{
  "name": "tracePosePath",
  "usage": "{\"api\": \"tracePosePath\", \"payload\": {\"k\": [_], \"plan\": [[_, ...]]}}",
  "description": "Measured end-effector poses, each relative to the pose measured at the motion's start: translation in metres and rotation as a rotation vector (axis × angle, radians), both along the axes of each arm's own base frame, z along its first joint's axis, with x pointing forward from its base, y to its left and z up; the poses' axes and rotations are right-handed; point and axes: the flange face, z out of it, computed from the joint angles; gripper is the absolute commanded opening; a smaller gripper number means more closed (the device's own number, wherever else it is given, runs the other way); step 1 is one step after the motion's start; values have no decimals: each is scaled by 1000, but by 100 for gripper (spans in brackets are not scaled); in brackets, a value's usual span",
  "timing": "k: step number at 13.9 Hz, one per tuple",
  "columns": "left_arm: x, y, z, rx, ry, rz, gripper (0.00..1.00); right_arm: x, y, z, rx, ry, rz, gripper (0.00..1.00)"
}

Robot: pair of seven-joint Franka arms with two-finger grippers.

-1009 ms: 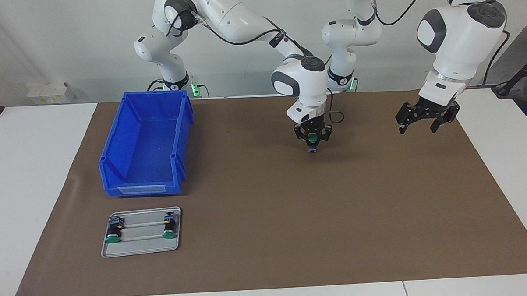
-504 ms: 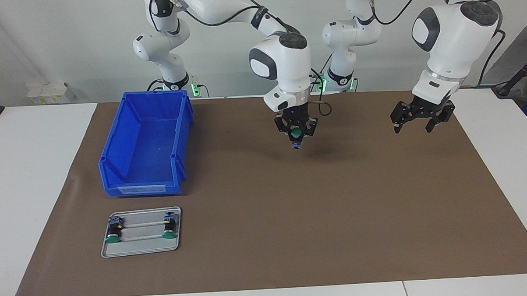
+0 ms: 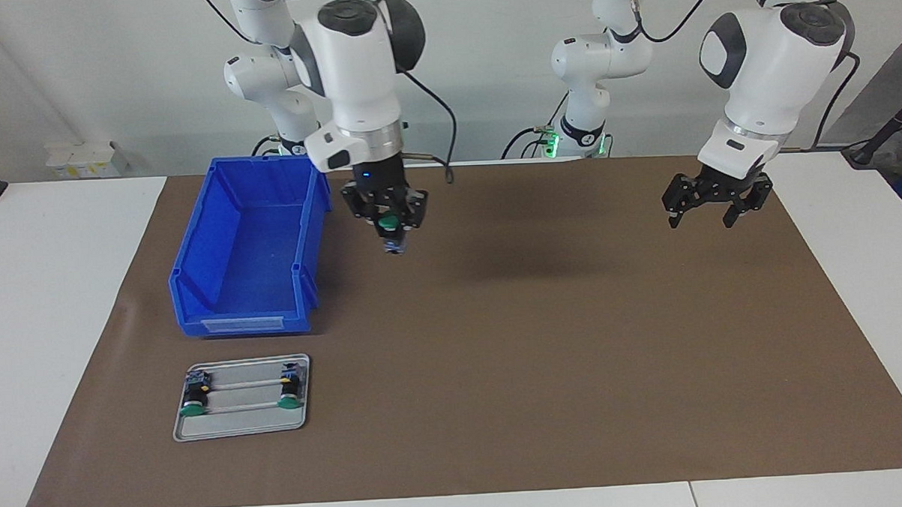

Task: Place and press button with both arms
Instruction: 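Reach the right gripper to the green part and grasp it, then carry the green part into the blue bin and lower it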

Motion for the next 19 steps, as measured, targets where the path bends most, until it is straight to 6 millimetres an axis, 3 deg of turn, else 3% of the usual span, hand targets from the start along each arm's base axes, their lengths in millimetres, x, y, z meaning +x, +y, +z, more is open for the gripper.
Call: {"api": "tracePosePath", "payload": {"k": [2,5,9,11,14,19], "plan": [[-2,-9,1,1,11,-16,100,4,-70,-5,-26,38,42,0],[-7,-13,15,5,46,-23,100,4,-164,-39,-42,102,90,0],[-7,-13,19,-1,48,63,100,-21,-239,-101,-26,63,144,0],[-7,-13,19,-1,52,76,100,-36,-253,-135,-7,48,129,0],[-10,-13,20,4,79,68,100,-45,-248,-181,16,49,117,0],[-13,-9,33,6,94,53,100,-66,-247,-224,15,83,148,0]]}}
